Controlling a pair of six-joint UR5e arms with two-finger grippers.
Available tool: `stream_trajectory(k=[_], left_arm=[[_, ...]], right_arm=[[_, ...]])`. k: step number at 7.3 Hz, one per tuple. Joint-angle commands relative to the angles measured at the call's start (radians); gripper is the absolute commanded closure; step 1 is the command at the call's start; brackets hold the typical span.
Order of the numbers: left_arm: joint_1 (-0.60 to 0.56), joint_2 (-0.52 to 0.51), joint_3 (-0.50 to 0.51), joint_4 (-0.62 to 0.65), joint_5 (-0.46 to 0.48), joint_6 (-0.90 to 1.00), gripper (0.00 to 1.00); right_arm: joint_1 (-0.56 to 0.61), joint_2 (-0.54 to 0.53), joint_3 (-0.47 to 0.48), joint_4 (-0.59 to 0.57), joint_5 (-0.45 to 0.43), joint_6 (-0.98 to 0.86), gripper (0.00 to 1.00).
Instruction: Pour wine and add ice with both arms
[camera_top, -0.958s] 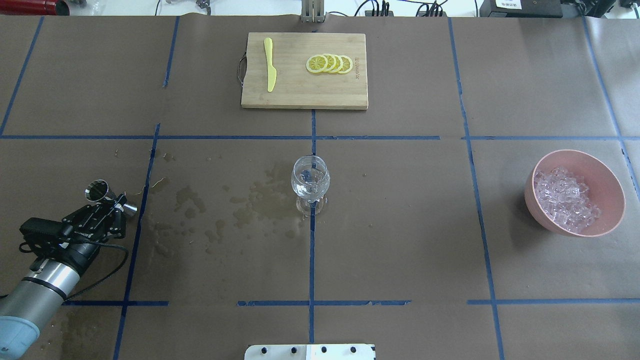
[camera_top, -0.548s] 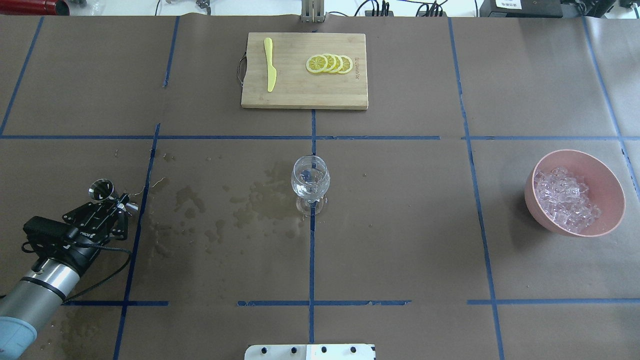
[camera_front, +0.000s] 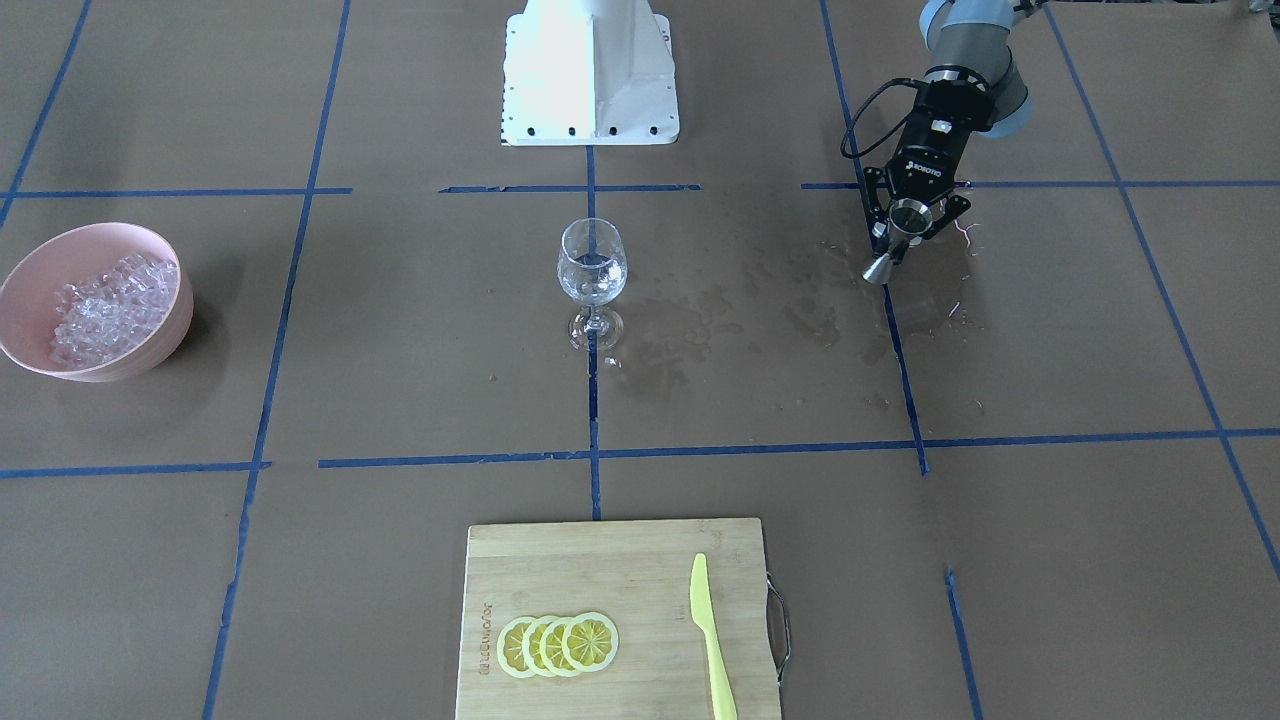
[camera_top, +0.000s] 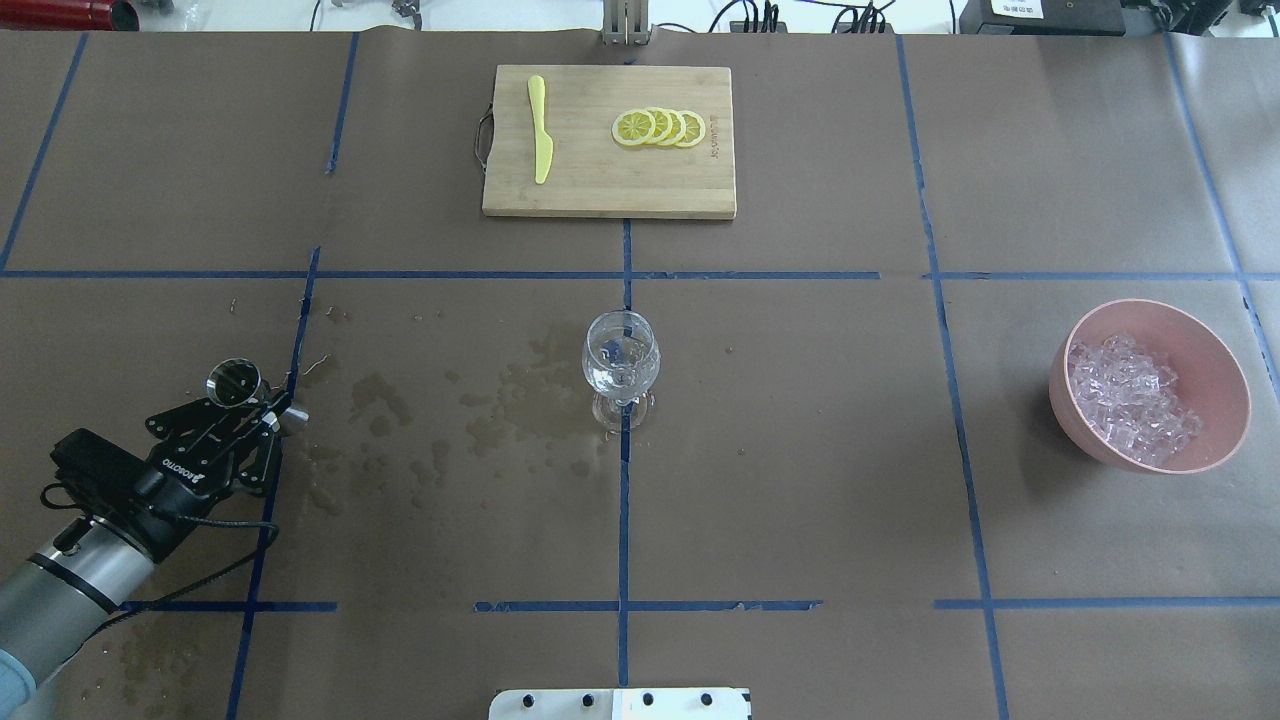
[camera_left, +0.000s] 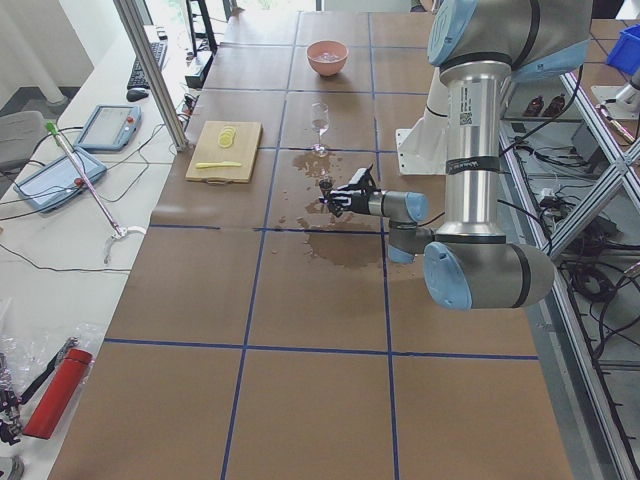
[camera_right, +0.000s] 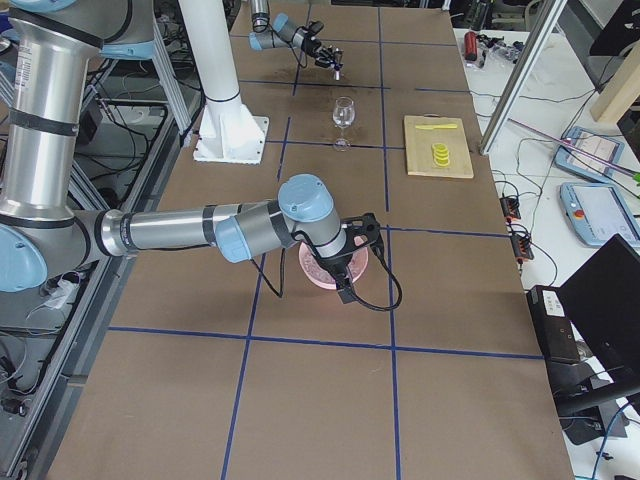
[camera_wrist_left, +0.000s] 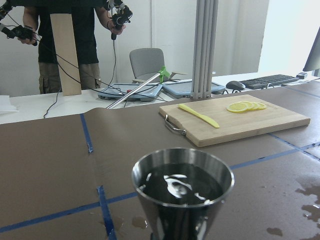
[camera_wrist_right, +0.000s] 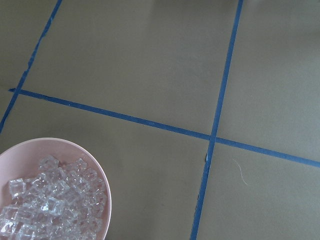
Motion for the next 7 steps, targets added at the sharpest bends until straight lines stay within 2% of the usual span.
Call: stream_trajectory(k=[1, 4, 6, 7], left_arm=[[-0.025, -0.036, -0.060, 0.021, -0.143, 0.137, 1.00], [-0.171, -0.170, -0.130, 0.247, -0.535, 0.139, 1.00], [-0.279, -0.278, -0.138, 0.425, -0.811, 0.140, 1.00], [-0.303, -0.318, -0.138, 0.476, -0.880, 0.141, 1.00]], right_arm=[[0.000, 0.000, -0.002, -0.001, 0.001, 0.001, 0.00], [0.000, -0.002, -0.002, -0.001, 0.003, 0.001, 0.00], [0.000, -0.002, -0.002, -0.001, 0.003, 0.000, 0.00], [0.000, -0.002, -0.002, -0.001, 0.003, 0.000, 0.00]])
